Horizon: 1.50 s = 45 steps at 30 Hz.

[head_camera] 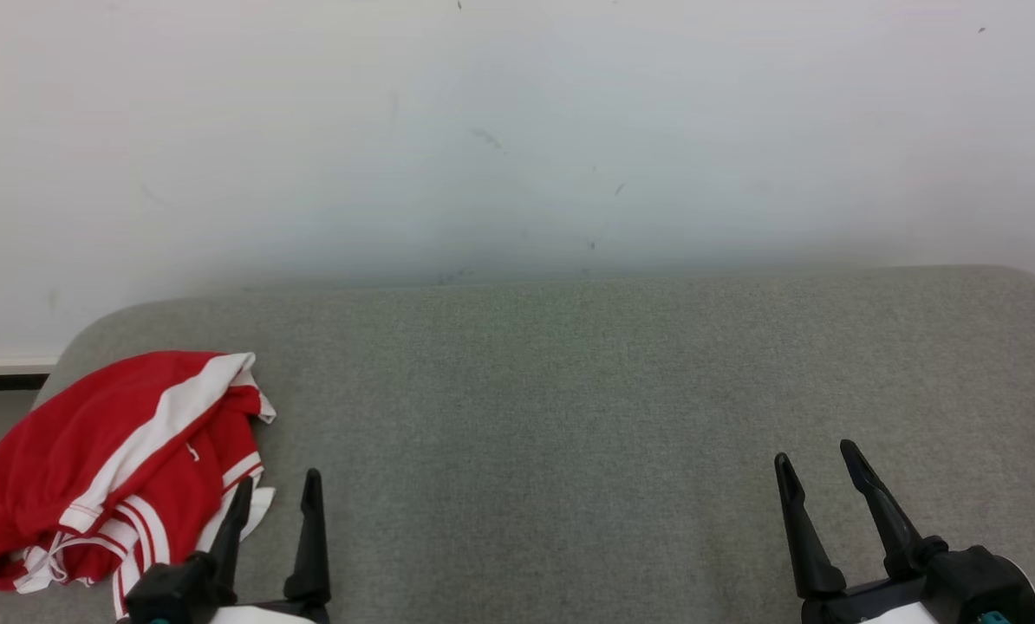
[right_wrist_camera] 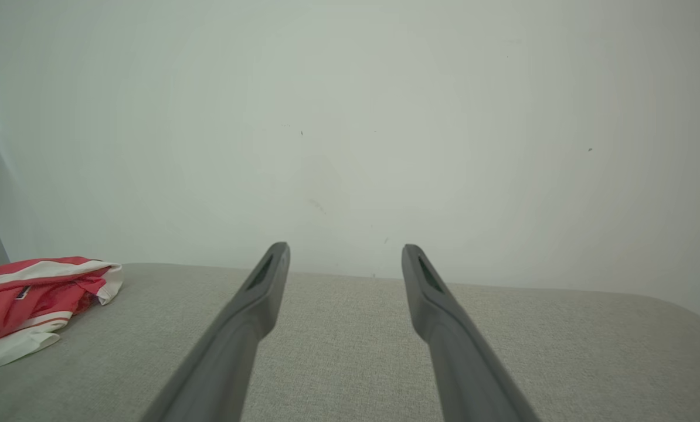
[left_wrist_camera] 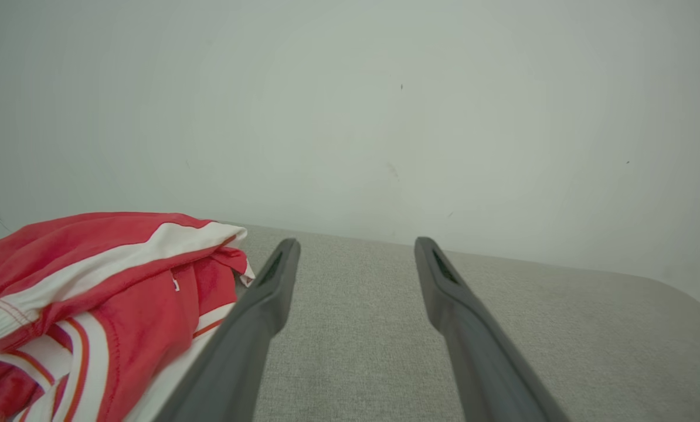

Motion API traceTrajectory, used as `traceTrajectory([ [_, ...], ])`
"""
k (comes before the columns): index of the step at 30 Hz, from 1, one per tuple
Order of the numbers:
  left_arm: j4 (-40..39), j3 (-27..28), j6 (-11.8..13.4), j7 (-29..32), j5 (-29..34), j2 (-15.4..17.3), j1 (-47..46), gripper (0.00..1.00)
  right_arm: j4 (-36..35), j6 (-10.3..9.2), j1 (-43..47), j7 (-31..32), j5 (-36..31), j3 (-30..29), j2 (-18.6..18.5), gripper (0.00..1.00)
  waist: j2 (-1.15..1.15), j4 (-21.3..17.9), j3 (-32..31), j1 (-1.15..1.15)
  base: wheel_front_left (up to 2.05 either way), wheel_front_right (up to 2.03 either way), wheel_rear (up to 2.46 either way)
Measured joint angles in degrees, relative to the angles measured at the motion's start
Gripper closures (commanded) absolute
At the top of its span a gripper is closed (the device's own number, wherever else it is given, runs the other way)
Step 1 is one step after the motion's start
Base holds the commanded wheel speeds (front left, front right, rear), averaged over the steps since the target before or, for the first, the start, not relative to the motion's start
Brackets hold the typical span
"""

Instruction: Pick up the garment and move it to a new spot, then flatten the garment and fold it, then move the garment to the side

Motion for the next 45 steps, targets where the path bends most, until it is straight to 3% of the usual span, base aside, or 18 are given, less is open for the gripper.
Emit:
traceTrajectory([
  [10,0.59,-0.14,0.02,0.0,-0.4,0.0,-0.07,0.0,-0.07,0.0,0.02,0.0,0.02,-0.16,0.04,0.0,0.0,0.7,0.06,0.0,0.0,0.0,0.0],
  [18,1.79,-0.02,0.07,-0.01,-0.12,0.0,-0.75,0.0,-0.48,0.0,0.47,0.0,0.49,0.27,0.1,0.0,0.0,4.21,0.4,0.0,0.0,0.0,0.0],
  [45,4.65,3.31,-1.29,-0.01,1.22,0.01,-2.48,0.0,-0.9,0.0,0.8,-0.01,4.22,4.07,0.19,0.0,0.0,27.55,1.27,0.0,0.0,0.0,0.0],
])
